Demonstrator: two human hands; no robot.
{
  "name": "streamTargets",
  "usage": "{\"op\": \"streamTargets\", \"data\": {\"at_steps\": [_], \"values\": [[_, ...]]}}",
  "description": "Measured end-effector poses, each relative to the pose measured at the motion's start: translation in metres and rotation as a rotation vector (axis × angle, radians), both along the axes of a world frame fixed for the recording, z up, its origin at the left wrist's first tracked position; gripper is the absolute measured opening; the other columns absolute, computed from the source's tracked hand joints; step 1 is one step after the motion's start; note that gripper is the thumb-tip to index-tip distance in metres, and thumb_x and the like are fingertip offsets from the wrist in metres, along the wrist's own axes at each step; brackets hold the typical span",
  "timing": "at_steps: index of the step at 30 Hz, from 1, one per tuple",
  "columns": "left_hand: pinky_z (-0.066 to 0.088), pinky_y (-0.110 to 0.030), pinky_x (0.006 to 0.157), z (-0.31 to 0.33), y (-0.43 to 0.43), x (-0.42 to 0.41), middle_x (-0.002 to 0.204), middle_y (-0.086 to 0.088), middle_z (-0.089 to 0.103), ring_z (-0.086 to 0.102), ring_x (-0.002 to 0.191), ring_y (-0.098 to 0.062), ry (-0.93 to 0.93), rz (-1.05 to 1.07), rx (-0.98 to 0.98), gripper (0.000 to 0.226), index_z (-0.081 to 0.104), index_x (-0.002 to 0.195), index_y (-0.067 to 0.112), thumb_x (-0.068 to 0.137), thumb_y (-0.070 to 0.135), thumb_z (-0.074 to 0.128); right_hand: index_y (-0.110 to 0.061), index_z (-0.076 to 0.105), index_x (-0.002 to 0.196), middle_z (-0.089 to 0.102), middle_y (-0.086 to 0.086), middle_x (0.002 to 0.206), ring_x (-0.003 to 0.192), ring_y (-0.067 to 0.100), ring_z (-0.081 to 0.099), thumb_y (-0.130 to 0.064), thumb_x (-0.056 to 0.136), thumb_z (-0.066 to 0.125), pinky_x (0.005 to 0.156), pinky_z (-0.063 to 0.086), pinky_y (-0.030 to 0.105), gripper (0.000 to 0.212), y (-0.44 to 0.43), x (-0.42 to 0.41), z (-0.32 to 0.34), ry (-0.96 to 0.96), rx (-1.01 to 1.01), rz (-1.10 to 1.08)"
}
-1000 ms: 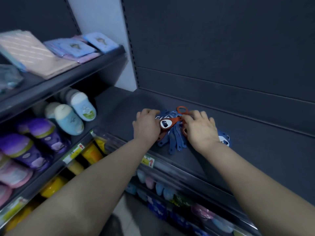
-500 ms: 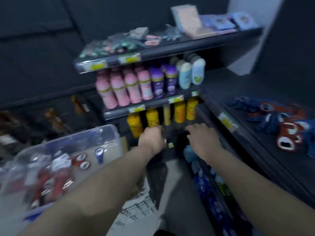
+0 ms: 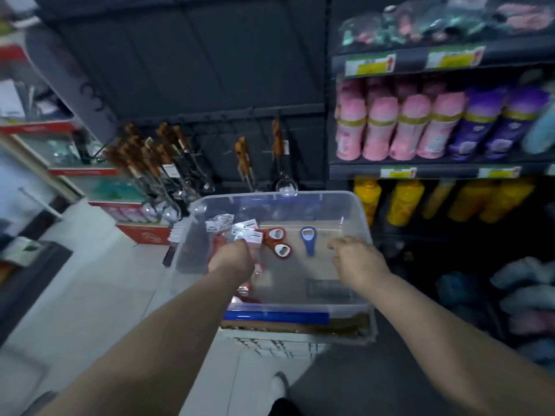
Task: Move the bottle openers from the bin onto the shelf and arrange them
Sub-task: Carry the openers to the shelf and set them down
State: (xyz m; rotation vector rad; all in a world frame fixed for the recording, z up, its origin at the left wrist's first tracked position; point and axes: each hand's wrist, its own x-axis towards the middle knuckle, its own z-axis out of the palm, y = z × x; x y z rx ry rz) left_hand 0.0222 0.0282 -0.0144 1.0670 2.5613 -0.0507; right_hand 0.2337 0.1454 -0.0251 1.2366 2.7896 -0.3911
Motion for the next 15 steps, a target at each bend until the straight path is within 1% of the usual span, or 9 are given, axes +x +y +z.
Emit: {"op": "streamTargets", "data": {"at_steps": [3, 4, 6, 8, 10, 12, 15], "values": [[0.053, -0.035, 0.087, -0.02, -0.007, -0.046, 0.115, -0.014, 0.065, 0.063, 0.108, -0.028, -0.03, 0.007, -0.039, 0.026, 0.056, 0.119, 0.005, 0.095, 0.014, 0.049, -0.02, 0.059, 0.117, 0.059, 0.007, 0.121, 0.114, 0.027, 0.055, -0.017, 0.088, 0.051, 0.094, 0.048, 0.036, 0.03, -0.003, -0.052, -0.029, -0.06, -0.118, -0.009], [0.052, -0.034, 0.085, -0.025, -0.008, -0.058, 0.114, -0.013, 0.066, 0.063, 0.106, -0.028, -0.043, 0.015, -0.04, 0.025, 0.056, 0.117, 0.005, 0.096, 0.016, 0.05, -0.02, 0.06, 0.114, 0.06, 0.007, 0.121, 0.114, 0.028, 0.056, -0.017, 0.088, 0.05, 0.093, 0.048, 0.036, 0.028, -0.003, -0.066, -0.038, -0.075, -0.146, -0.014], [0.051, -0.036, 0.084, -0.036, -0.007, -0.076, 0.112, -0.014, 0.067, 0.063, 0.105, -0.03, -0.066, 0.032, -0.021, 0.027, 0.056, 0.118, 0.007, 0.095, 0.022, 0.051, -0.019, 0.057, 0.111, 0.058, 0.009, 0.122, 0.115, 0.029, 0.054, -0.014, 0.088, 0.048, 0.094, 0.047, 0.037, 0.025, -0.001, -0.09, -0.054, -0.105, -0.194, -0.023], [0.05, -0.038, 0.086, -0.044, -0.006, -0.085, 0.112, -0.015, 0.066, 0.063, 0.105, -0.032, -0.096, 0.047, 0.002, 0.031, 0.055, 0.121, 0.007, 0.094, 0.023, 0.052, -0.016, 0.053, 0.119, 0.054, 0.01, 0.126, 0.118, 0.03, 0.052, -0.011, 0.091, 0.044, 0.097, 0.045, 0.04, 0.03, 0.002, -0.11, -0.066, -0.143, -0.236, -0.034], [0.049, -0.038, 0.087, -0.05, -0.003, -0.088, 0.114, -0.017, 0.065, 0.062, 0.106, -0.033, -0.138, 0.063, 0.018, 0.032, 0.052, 0.123, 0.006, 0.094, 0.02, 0.051, -0.014, 0.047, 0.129, 0.05, 0.01, 0.132, 0.122, 0.03, 0.05, -0.011, 0.092, 0.044, 0.099, 0.044, 0.041, 0.037, 0.01, -0.129, -0.073, -0.162, -0.247, -0.031], [0.048, -0.038, 0.088, -0.054, 0.0, -0.086, 0.116, -0.019, 0.063, 0.061, 0.107, -0.034, -0.159, 0.075, 0.029, 0.034, 0.049, 0.126, 0.004, 0.094, 0.015, 0.05, -0.014, 0.041, 0.137, 0.045, 0.01, 0.139, 0.127, 0.028, 0.044, -0.013, 0.093, 0.048, 0.102, 0.04, 0.04, 0.045, 0.022, -0.147, -0.078, -0.133, -0.238, -0.018], [0.048, -0.039, 0.088, -0.06, 0.003, -0.083, 0.116, -0.019, 0.063, 0.061, 0.106, -0.036, -0.169, 0.097, 0.055, 0.042, 0.044, 0.132, 0.005, 0.091, 0.013, 0.05, -0.02, 0.034, 0.143, 0.034, 0.003, 0.15, 0.137, 0.025, 0.033, -0.021, 0.09, 0.059, 0.107, 0.03, 0.038, 0.058, 0.035, -0.171, -0.082, -0.081, -0.229, 0.071]]}}
